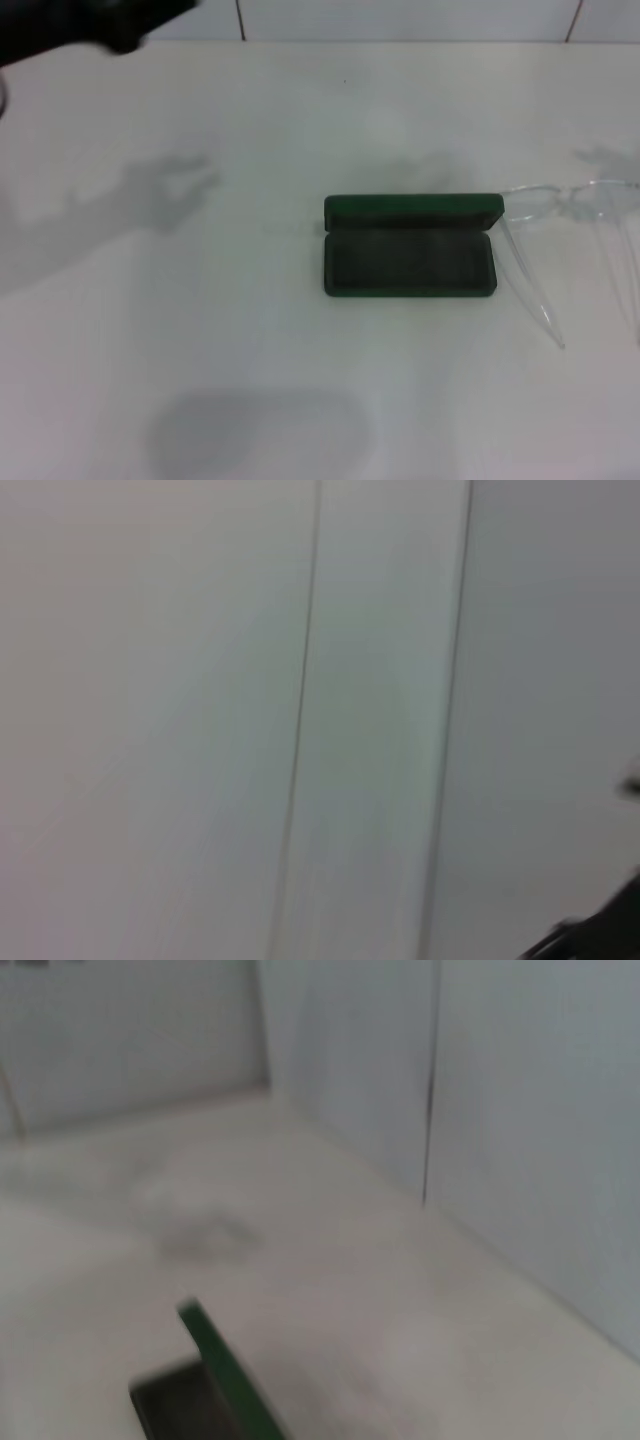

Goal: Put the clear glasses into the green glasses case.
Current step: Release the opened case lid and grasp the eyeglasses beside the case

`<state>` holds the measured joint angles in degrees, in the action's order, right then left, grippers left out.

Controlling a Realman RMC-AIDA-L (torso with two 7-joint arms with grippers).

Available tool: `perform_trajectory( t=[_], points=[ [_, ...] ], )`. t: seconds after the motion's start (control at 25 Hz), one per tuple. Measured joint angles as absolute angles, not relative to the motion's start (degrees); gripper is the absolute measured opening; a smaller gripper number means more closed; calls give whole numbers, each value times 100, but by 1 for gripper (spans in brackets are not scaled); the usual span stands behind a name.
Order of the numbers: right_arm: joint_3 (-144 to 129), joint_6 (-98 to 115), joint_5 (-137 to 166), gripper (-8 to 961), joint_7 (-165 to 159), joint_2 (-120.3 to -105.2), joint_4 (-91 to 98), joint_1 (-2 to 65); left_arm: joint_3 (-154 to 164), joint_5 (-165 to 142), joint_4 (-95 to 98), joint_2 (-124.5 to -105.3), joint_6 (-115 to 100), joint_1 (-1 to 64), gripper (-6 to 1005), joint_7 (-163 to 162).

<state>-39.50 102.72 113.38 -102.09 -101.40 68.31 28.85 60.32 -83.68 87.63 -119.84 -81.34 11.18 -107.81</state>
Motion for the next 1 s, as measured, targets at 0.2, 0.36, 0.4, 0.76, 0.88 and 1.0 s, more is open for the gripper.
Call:
perform_trajectory(
  t=[0.2,0.36,0.4,0.76,0.88,1.0],
  points=[
    [-4307,10522,12539,830,-10285,-9925,6761,3815,5368,-7508,6978,-11963,-9123,1359,306,-9707],
    [-4909,10640,13387,792,-10314,-9874,6503,4352,5098,-7407,6033,-11930,-9548,1550,305,-9011],
    [-5019,10645,13588,775,-10306,-9904,6434,4458,5081,-7406,5897,-11925,-9585,1570,306,-8900],
    [-6172,10006,14588,680,-9914,-10440,5959,5238,5100,-7388,4628,-11961,-10010,1518,305,-7885],
    [-6425,9728,14772,682,-9761,-10627,5743,5380,5098,-7404,4282,-11957,-10039,1547,305,-7634],
    [-6556,9467,15109,683,-9636,-10827,5459,5469,5101,-7415,4111,-11963,-10048,1555,306,-7500]
  ],
)
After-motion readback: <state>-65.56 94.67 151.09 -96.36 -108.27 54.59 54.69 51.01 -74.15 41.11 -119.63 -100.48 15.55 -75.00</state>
